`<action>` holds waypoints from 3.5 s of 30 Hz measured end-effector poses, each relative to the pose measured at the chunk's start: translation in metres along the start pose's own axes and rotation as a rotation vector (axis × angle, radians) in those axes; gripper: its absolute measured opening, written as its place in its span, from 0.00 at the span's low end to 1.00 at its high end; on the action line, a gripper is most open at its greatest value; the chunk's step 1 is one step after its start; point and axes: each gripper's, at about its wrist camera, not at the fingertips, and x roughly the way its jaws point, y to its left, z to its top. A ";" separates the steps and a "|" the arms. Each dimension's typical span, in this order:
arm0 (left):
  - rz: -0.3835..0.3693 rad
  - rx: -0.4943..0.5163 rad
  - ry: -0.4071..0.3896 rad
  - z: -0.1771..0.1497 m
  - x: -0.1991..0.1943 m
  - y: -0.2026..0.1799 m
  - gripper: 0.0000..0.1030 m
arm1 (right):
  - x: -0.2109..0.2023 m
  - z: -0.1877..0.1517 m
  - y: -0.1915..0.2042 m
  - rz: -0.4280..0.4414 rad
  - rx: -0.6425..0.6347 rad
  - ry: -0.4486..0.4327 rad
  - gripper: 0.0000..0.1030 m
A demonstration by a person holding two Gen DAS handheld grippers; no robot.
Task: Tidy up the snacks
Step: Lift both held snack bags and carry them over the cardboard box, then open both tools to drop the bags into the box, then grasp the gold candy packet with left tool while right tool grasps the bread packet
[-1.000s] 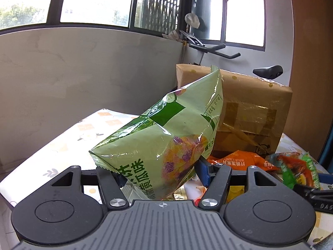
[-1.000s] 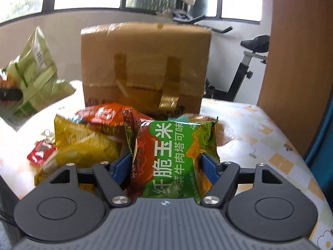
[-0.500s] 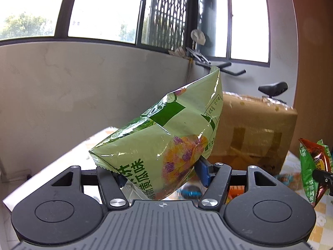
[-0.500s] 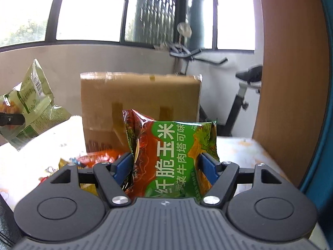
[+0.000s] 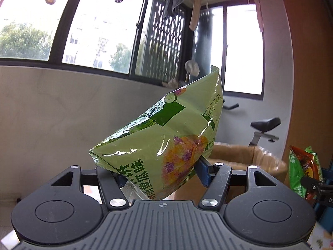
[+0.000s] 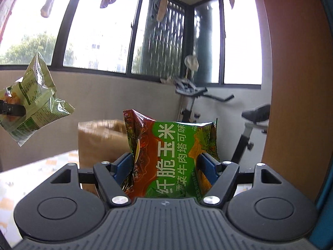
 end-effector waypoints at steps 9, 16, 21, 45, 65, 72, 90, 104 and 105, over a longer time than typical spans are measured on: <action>-0.052 -0.001 0.027 0.009 0.047 -0.019 0.64 | 0.037 0.016 -0.002 0.043 -0.028 -0.015 0.71; -0.109 0.010 0.048 0.017 0.098 -0.034 0.64 | 0.081 0.027 -0.008 0.082 -0.016 -0.024 0.71; -0.147 -0.003 0.057 0.026 0.135 -0.044 0.64 | 0.113 0.048 -0.012 0.120 -0.014 -0.071 0.71; -0.316 -0.038 0.332 0.000 0.220 -0.034 0.86 | 0.195 0.021 -0.052 0.142 0.153 0.234 0.86; -0.159 -0.051 0.377 -0.028 0.118 0.048 0.83 | 0.112 0.002 -0.053 0.171 0.162 0.182 0.88; -0.123 -0.114 0.487 -0.079 0.107 0.053 0.75 | 0.100 -0.023 -0.051 0.148 0.169 0.236 0.86; -0.088 -0.145 0.582 -0.138 0.094 0.038 0.71 | 0.102 -0.096 -0.074 0.053 0.204 0.487 0.79; -0.063 -0.133 0.651 -0.154 0.093 0.038 0.71 | 0.112 -0.123 -0.076 -0.025 0.251 0.558 0.75; -0.060 -0.131 0.659 -0.156 0.092 0.038 0.71 | 0.108 -0.124 -0.075 -0.025 0.258 0.552 0.74</action>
